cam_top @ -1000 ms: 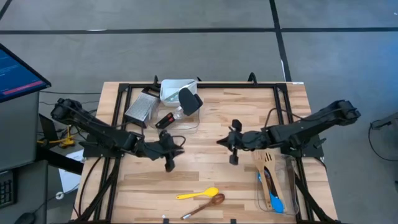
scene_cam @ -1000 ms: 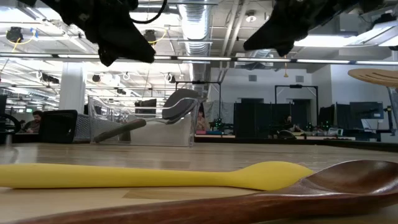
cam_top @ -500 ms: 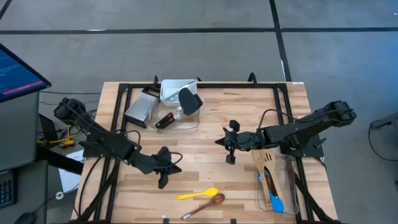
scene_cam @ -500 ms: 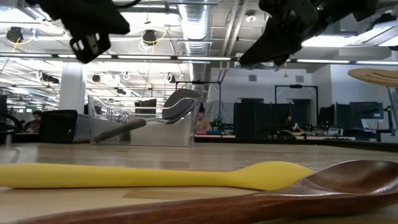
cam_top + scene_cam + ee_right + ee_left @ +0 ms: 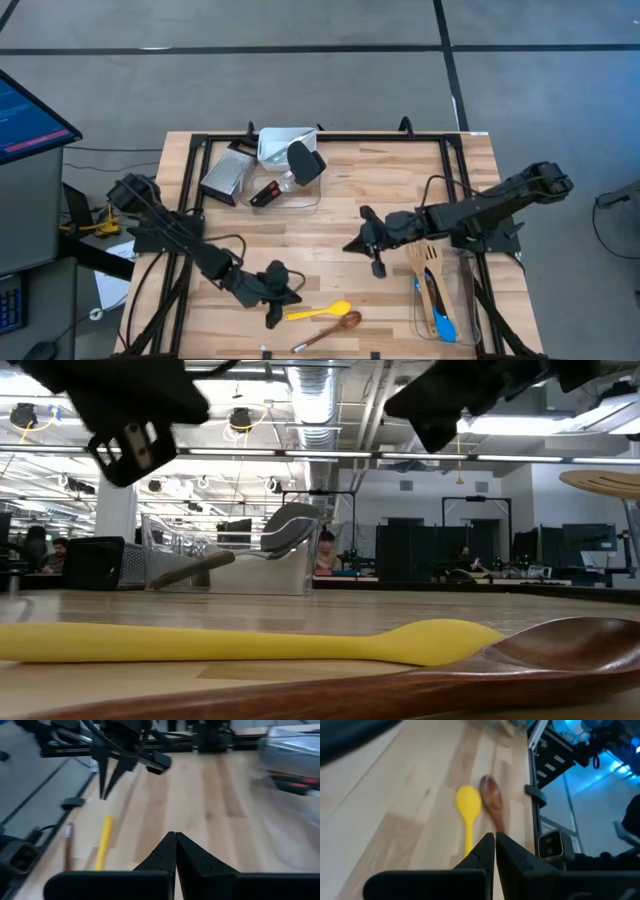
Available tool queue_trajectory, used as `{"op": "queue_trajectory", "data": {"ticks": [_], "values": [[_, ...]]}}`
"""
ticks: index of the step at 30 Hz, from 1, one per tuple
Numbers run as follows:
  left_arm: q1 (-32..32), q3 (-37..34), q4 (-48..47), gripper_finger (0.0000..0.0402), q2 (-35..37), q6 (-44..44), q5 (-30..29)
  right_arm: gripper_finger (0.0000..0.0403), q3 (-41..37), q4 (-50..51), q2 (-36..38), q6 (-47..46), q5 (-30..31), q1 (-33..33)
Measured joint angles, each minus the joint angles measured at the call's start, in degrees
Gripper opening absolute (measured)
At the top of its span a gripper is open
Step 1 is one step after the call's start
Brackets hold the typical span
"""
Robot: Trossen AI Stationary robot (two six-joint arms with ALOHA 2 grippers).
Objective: Pick & Place Kitchen Items
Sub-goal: Put the yellow spoon into the bottom transparent bin
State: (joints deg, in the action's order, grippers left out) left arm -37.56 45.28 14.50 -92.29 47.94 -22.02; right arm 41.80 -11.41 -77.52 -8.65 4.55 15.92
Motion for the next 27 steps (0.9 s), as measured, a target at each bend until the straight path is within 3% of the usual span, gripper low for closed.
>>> {"op": "queue_trajectory", "data": {"ticks": [5,9,16,22,27], "values": [[-2.3,7.3,0.2,0.0001,-4.9,-8.5,-3.7,0.0000,0.0,-0.3,0.0,-2.9,0.5,3.4],[-4.7,10.7,-0.5,0.0001,-6.7,-11.9,-9.0,0.0000,1.3,2.8,0.0,-4.5,5.2,7.4],[-9.5,11.6,-0.8,0.0001,-6.8,-11.2,-17.2,0.0000,9.2,14.7,-0.9,-7.6,13.0,15.2],[-13.0,11.6,-0.8,0.0001,-6.8,-8.3,-22.9,0.0000,15.7,17.5,-6.4,-8.5,13.5,18.1],[-14.0,11.6,-0.8,0.0001,-6.8,-5.4,-23.2,0.0000,21.8,20.0,-14.0,-8.5,13.1,18.2]]}}
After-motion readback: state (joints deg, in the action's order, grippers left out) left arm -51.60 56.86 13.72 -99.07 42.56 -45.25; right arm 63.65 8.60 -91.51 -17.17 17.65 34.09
